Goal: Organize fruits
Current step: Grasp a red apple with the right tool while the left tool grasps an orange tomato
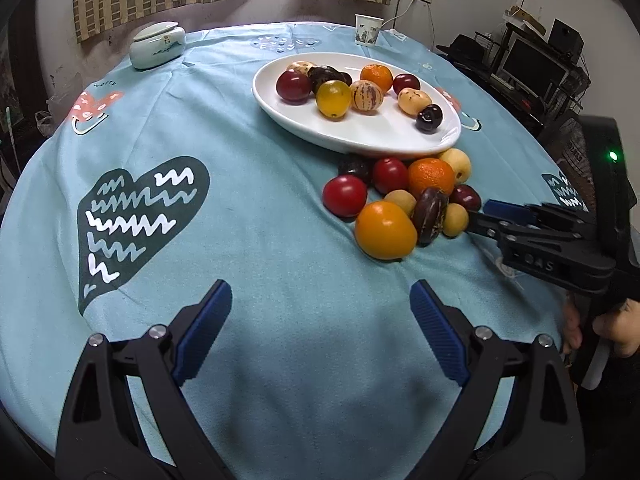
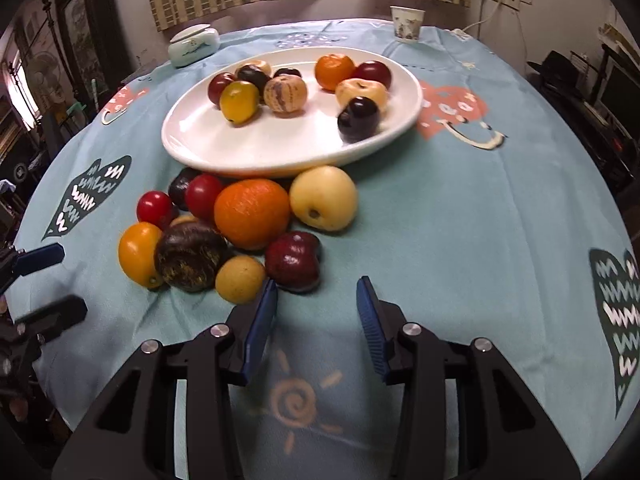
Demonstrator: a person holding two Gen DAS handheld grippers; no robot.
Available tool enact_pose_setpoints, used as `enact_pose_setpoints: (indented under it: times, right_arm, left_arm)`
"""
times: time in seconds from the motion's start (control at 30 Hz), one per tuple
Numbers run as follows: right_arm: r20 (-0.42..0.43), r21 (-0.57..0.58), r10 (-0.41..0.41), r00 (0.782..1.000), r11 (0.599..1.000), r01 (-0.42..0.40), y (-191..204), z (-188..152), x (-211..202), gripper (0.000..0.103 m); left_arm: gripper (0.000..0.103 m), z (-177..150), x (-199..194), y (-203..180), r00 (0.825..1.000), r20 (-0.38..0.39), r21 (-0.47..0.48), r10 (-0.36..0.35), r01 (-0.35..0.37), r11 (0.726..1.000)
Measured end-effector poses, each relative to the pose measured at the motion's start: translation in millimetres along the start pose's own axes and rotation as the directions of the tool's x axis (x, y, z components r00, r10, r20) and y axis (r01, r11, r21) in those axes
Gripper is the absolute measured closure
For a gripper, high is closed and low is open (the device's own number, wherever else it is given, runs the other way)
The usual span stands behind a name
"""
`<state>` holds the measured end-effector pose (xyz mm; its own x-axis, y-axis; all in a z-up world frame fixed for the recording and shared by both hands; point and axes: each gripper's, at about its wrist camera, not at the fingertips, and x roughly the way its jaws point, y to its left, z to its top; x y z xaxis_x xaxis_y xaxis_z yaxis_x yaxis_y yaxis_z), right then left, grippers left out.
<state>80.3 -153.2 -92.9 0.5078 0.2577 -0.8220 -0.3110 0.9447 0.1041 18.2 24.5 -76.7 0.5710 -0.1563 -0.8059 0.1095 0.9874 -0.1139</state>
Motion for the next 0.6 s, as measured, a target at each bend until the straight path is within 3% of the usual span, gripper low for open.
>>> enact_pose_setpoints:
  times: [0.1,0.2,0.6]
  right_arm:
    - [0.011,-0.058,-0.027,1.0,0.998,0.028,11,9,9,0.062]
    - [-0.002,-0.048,0.006,1.0,0.999,-0.006,9,13,9,0.071]
    - [0.043,0.1,0.082,0.996,0.991,-0.086,-16,-28,-52,0.07]
  left_arm:
    - [0.011,1,4,-4,1.0,-0.016,0.011,-0.004,0.004,1.0]
    - [0.011,0,9,-9,0.999,-0.032,0.019,-0.001,0.002,1.0]
    - [0.011,14,36,-24,0.998,-0.041,0.033,0.05,-0.048,0.998]
